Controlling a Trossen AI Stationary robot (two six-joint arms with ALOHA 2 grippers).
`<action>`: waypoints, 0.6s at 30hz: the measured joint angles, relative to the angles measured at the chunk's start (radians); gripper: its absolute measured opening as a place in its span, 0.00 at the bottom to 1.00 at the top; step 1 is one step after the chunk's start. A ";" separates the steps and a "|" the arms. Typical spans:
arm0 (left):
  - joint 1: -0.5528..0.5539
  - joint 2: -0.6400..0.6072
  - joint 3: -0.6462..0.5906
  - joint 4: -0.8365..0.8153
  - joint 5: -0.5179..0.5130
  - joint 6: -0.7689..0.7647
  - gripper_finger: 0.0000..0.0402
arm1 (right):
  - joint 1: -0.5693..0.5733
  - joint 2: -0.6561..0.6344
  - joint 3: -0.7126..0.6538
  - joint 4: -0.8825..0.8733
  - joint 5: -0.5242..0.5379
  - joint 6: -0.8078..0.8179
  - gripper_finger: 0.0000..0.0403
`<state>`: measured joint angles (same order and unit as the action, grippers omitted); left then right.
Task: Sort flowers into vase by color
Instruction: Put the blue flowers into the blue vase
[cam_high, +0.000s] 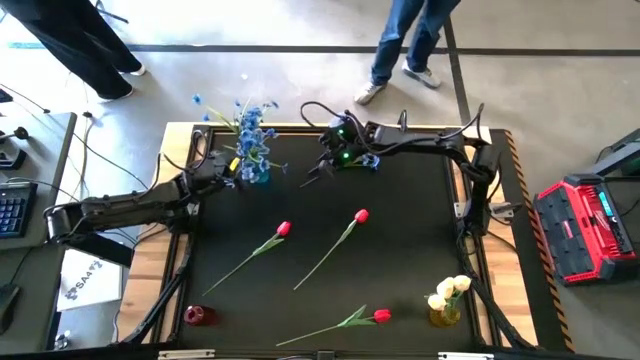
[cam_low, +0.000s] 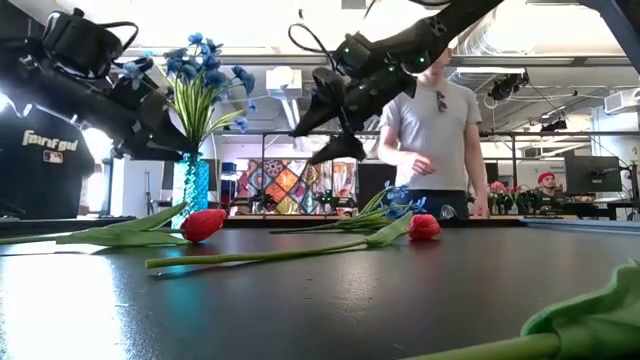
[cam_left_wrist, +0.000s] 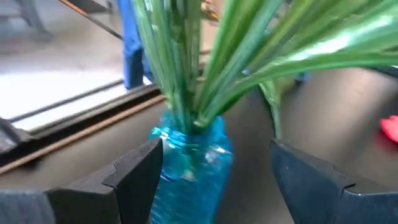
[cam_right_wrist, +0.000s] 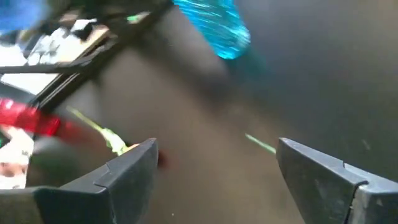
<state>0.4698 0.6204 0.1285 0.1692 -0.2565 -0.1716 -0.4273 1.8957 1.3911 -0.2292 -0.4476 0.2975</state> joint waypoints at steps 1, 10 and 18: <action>-0.001 -0.012 0.011 -0.036 0.018 -0.008 0.70 | -0.005 0.000 0.000 -0.019 0.012 0.038 0.78; -0.055 -0.059 0.222 -0.521 -0.016 -0.050 0.70 | -0.016 -0.005 0.000 -0.221 0.141 0.228 0.69; -0.101 -0.059 0.355 -0.772 -0.007 -0.231 0.70 | -0.033 -0.050 0.002 -0.388 0.248 0.384 0.51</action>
<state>0.3691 0.5617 0.4835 -0.6032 -0.2630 -0.4021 -0.4598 1.8460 1.3930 -0.6169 -0.1991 0.6817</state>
